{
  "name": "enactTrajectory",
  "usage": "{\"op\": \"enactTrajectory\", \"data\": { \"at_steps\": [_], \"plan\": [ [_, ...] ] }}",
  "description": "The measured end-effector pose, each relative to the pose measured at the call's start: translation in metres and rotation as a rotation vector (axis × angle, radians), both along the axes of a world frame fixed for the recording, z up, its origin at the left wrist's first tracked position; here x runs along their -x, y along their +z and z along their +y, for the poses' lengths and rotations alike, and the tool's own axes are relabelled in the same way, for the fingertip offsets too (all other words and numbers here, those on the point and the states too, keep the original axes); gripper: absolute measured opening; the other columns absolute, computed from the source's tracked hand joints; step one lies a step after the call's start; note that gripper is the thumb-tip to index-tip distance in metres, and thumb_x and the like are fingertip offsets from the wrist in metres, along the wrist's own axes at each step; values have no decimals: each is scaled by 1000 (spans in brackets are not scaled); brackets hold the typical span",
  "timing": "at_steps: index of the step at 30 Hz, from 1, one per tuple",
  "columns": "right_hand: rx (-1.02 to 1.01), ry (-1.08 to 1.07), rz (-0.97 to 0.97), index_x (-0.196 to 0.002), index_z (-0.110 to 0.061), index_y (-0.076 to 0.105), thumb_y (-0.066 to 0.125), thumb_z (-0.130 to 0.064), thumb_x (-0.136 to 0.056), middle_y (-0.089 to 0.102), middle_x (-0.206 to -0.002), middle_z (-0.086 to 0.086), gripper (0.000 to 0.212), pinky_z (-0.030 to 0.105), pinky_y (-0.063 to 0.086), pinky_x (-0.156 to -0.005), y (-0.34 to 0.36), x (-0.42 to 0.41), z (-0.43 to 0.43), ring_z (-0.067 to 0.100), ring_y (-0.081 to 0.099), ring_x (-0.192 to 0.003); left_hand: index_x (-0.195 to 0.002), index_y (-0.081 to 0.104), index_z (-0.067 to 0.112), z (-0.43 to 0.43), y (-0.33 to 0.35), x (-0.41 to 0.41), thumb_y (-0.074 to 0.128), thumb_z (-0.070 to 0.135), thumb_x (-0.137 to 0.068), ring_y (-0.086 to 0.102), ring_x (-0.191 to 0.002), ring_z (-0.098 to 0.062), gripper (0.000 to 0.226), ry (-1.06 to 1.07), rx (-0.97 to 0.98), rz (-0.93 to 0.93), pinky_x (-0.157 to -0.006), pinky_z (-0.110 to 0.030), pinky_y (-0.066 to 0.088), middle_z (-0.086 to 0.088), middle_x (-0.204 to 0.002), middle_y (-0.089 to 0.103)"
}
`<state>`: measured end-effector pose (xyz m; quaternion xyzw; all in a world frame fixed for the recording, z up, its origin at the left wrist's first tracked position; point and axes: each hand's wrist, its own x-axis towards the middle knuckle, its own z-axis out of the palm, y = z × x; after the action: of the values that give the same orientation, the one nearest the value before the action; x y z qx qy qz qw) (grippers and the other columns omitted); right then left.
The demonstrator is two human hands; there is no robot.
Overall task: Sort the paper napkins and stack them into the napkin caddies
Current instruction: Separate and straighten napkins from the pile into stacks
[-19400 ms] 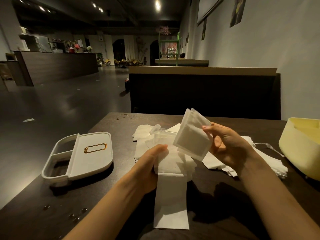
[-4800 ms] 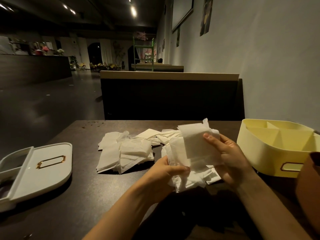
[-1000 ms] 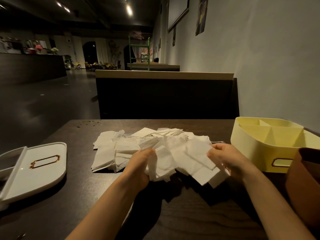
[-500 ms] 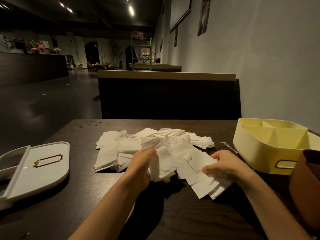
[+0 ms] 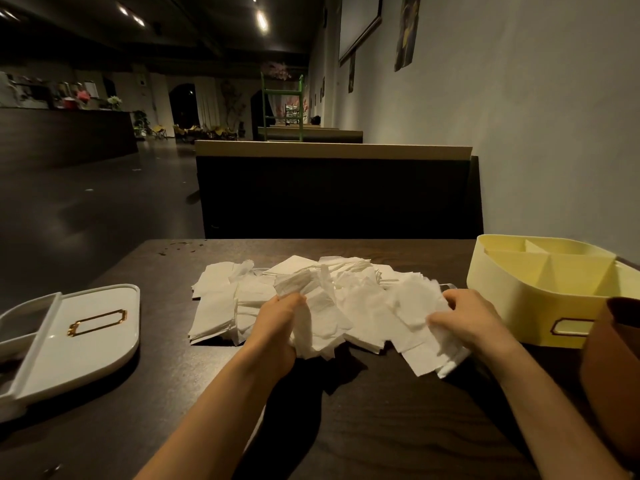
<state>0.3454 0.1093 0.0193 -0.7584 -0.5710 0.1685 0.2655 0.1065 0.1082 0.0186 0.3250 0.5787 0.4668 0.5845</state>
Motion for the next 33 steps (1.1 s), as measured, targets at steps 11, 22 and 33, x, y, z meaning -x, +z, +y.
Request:
{"op": "enactTrajectory", "data": {
  "at_steps": [11,22,33],
  "plan": [
    [-333,436,-362,-126,-23,50,62,-43,-83,50,-128,-3,49,25,34,-99,-8,51,-11,14,43,-120,-101,56,3,12,3,7,48,-2,-90,50,-74,-18,14,82,-41,-38,-51,-23,47,-7,-88,52],
    [-253,452,-528,-109,-16,55,44,-25,-94,57,-114,3,20,30,40,-90,-28,75,-1,20,48,-107,-115,51,2,5,6,13,45,7,-93,47,-71,-19,24,145,-107,-148,-55,-31,40,-7,-82,48],
    [-420,293,-23,-86,-9,67,56,-12,-87,67,-80,6,11,31,47,-66,-13,56,-2,20,60,-76,-112,50,3,9,4,15,47,3,-92,47,-73,-16,21,144,-96,-118,-53,-26,42,-5,-85,48]
  ]
}}
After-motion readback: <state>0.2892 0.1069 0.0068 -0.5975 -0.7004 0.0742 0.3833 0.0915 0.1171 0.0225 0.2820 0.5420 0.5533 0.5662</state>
